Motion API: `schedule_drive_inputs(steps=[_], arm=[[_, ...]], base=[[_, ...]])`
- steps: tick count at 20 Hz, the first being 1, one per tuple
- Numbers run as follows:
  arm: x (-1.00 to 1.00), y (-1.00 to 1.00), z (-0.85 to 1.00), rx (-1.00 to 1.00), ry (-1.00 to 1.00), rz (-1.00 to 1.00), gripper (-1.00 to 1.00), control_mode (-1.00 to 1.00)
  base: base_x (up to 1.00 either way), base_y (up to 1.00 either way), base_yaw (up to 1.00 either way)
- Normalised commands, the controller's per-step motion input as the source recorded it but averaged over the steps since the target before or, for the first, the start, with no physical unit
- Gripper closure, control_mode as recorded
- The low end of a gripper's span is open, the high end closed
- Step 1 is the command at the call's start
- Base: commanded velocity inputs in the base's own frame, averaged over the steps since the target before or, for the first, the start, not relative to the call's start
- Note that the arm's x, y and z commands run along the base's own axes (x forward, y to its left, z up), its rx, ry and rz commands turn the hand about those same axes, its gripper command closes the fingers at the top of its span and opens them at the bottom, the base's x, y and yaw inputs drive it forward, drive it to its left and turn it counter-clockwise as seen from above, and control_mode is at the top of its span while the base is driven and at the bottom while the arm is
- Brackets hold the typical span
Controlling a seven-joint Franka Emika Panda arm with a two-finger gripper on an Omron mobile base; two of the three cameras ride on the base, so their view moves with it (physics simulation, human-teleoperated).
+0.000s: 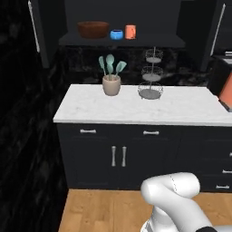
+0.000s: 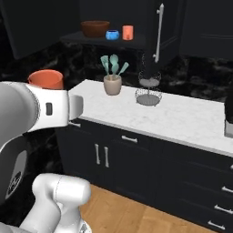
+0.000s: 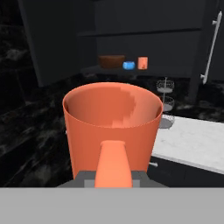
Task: Gather all objects into one cabinet and sort the glasses and bowls to opposite sides.
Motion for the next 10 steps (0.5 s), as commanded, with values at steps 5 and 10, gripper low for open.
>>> schedule_drive_inputs(steps=[5, 10], arm=[[0.0, 0.0, 0.0, 0.0, 0.0, 0.0, 1.0, 1.0], [0.0, 0.0, 0.0, 0.0, 0.0, 0.0, 1.0, 1.0]], base=[[0.75, 0.42, -0.14], [0.65, 0.48, -0.15]])
